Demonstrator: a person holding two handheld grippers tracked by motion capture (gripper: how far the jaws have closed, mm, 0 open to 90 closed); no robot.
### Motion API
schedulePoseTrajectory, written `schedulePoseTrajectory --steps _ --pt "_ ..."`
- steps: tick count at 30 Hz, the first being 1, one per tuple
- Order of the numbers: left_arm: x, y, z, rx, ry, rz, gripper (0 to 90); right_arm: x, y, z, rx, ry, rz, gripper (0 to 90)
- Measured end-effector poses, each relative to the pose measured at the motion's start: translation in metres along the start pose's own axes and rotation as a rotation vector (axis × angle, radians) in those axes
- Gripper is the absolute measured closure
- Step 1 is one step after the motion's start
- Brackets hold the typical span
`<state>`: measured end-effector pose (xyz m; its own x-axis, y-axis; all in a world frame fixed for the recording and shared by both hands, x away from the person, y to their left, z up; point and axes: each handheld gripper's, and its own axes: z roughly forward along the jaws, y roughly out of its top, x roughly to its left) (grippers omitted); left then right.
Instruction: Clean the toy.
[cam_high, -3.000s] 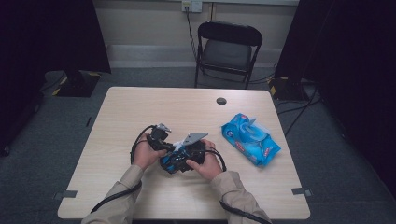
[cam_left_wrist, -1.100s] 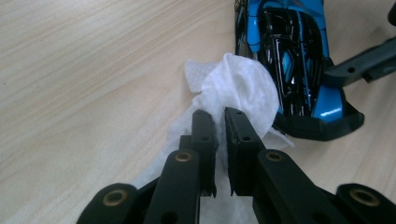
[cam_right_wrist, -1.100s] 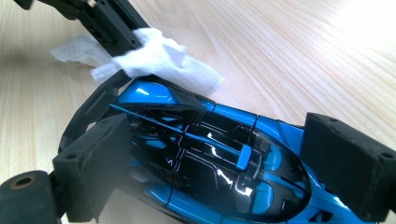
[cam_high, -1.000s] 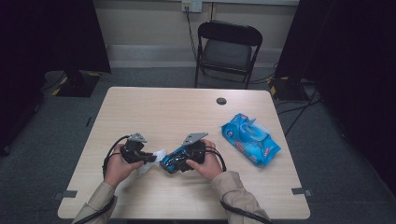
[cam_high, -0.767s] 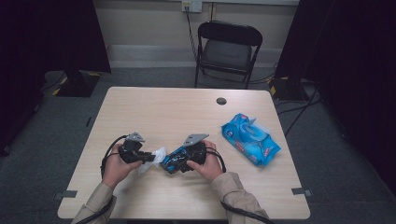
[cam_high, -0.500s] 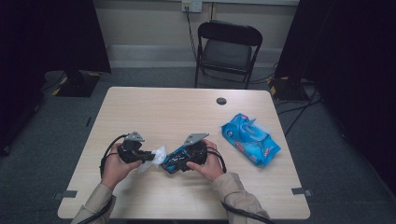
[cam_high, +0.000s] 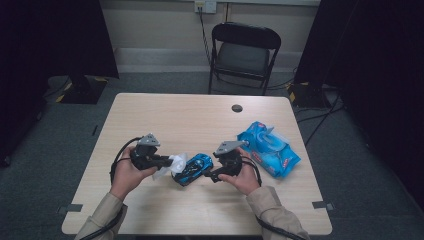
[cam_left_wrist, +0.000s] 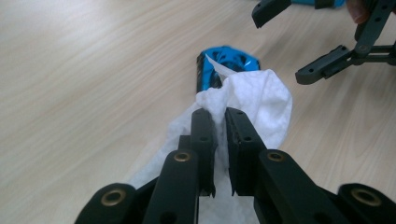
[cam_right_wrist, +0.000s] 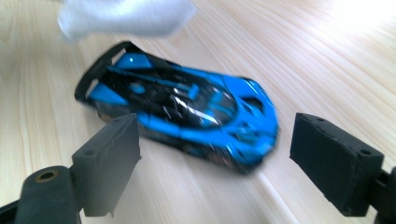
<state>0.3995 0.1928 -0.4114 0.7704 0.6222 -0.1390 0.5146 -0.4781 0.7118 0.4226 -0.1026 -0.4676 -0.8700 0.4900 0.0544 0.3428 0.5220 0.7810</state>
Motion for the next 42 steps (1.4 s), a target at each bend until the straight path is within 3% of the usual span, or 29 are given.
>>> schedulePoseTrajectory --steps 4,13,24,35,39,42 --pt "-0.011 0.014 0.003 -0.017 -0.019 0.022 82.4 -0.005 -0.01 -0.017 0.0 -0.02 0.003 15.5" --pt "-0.043 0.03 0.031 -0.021 -0.101 0.072 82.4 -0.009 -0.029 -0.049 -0.01 -0.041 0.009 17.0" --pt "-0.078 0.037 0.082 0.04 -0.192 0.133 82.5 -0.018 -0.058 -0.074 -0.03 -0.077 0.054 18.7" --pt "-0.098 0.045 0.125 0.075 -0.242 0.167 82.1 -0.024 -0.078 -0.094 -0.05 -0.095 0.083 22.4" --pt "-0.101 0.044 0.13 0.086 -0.23 0.192 77.6 -0.025 -0.082 -0.097 -0.05 -0.091 0.083 24.6" --pt "-0.101 0.043 0.127 0.087 -0.229 0.18 71.9 -0.024 -0.081 -0.098 -0.047 -0.077 0.067 27.3"
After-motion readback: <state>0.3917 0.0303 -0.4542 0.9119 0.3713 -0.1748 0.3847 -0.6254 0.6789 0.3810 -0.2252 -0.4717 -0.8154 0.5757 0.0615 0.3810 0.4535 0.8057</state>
